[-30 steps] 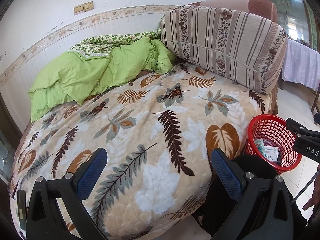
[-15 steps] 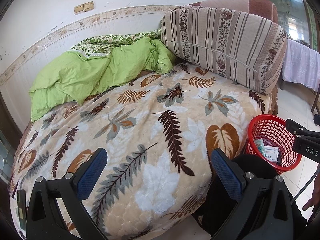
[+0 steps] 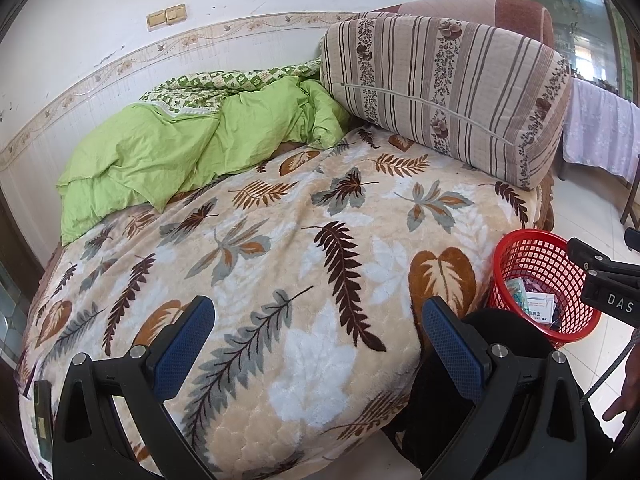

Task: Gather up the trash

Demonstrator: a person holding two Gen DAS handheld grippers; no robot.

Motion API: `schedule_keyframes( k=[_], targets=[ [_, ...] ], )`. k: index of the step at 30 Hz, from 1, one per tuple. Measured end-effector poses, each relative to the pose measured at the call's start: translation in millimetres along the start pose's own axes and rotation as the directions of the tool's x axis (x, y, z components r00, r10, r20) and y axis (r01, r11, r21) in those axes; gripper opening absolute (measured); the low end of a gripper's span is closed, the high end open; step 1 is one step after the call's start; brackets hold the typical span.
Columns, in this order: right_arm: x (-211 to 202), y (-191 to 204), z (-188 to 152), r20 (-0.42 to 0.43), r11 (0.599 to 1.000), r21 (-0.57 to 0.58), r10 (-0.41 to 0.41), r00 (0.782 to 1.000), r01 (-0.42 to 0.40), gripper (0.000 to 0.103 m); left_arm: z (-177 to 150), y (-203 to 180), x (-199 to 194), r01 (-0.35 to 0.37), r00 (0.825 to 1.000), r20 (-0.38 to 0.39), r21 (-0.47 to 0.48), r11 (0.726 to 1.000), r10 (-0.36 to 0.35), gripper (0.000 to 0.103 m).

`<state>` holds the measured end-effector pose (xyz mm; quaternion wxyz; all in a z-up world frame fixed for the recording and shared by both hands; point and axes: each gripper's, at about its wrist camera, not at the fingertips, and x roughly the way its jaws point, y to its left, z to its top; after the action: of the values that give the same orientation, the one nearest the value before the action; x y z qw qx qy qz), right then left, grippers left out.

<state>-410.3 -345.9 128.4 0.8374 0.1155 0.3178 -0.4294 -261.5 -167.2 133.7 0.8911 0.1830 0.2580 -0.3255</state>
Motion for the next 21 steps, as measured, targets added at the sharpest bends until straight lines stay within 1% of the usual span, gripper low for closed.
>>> schedule_keyframes(
  k=[14,18,21],
  targets=[
    [2,8,2,0.004,0.999,-0.031,0.016,1.0,-0.016,0.102,-1,2,0,0.0,1.0,0.0,-0.005,1.0,0.0,0.103],
    [7,25,14,0.003,0.996,-0.061,0.067,0.998,-0.067,0.102,-4,16,6,0.001,1.0,-0.031,-0.066,0.998,-0.003,0.103],
    [11,52,28,0.005,0.987,-0.101,0.124,0.992,-0.123,0.102,-6,44,17,-0.046,0.997,-0.071,-0.143,0.989,0.036,0.103]
  ],
)
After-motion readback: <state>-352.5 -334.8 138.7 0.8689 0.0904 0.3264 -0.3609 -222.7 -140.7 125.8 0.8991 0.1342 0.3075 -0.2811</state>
